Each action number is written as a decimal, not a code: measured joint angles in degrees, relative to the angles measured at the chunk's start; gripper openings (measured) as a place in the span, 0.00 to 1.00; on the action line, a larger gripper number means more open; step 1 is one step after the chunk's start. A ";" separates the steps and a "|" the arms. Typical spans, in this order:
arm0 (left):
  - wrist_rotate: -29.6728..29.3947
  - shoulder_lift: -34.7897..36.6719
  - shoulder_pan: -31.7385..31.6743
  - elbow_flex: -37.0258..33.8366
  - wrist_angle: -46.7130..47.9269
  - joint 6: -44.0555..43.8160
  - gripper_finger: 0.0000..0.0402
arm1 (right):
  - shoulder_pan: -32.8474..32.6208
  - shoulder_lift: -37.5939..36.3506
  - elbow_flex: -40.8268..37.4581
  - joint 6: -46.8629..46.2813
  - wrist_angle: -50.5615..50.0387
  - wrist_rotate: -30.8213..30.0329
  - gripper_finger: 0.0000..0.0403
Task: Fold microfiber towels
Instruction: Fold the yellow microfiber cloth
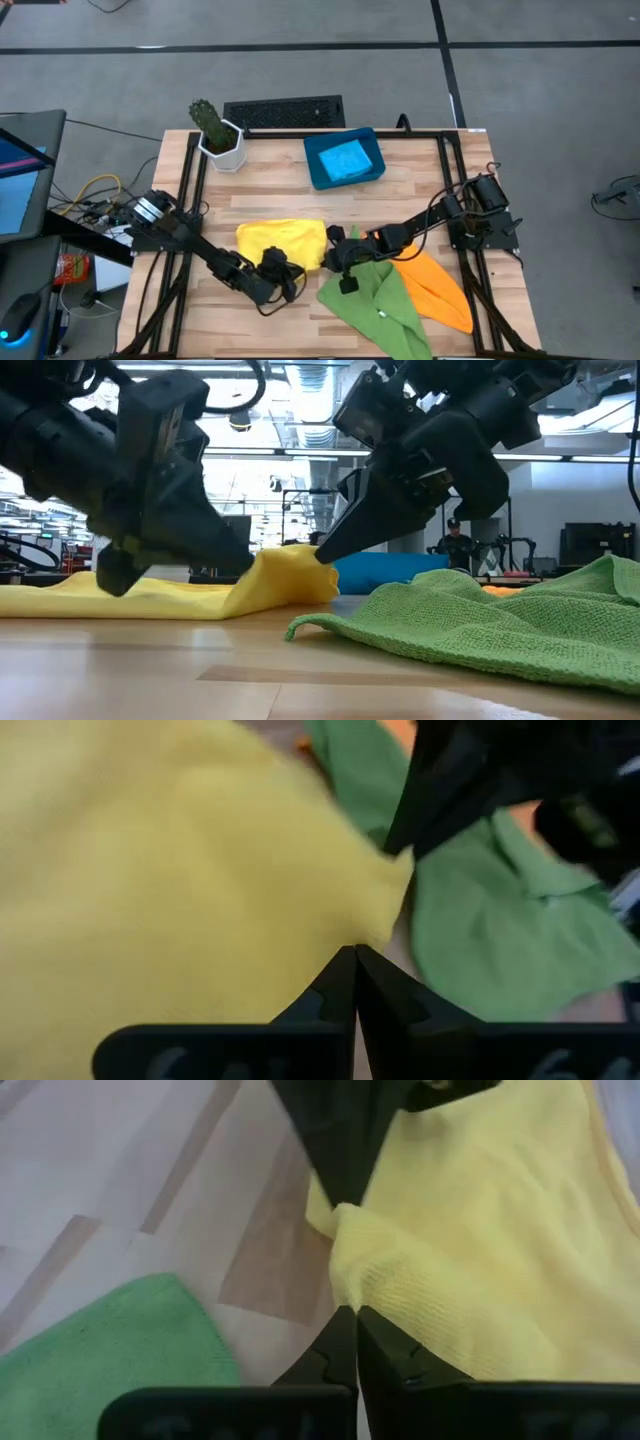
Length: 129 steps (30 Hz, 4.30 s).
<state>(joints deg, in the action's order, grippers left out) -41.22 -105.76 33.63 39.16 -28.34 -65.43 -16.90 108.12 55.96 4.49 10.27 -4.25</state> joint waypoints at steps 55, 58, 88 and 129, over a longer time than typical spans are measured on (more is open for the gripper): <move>10.90 -4.21 1.23 7.29 11.11 5.31 0.00 | 1.07 8.64 7.53 7.52 11.09 8.14 0.05; 11.30 -3.97 1.24 7.58 12.15 5.24 0.00 | 0.75 11.16 8.91 7.13 12.88 10.03 0.05; 17.59 14.08 9.17 7.69 41.95 -12.03 0.00 | 0.93 15.89 15.80 9.05 9.66 10.83 0.07; 17.48 7.01 11.99 10.48 46.05 -25.13 0.00 | 1.24 22.51 26.89 14.00 6.44 19.34 0.07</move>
<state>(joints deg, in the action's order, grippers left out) -23.74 -98.75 45.62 49.64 17.72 -90.56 -15.66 130.63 82.85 18.49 16.71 15.09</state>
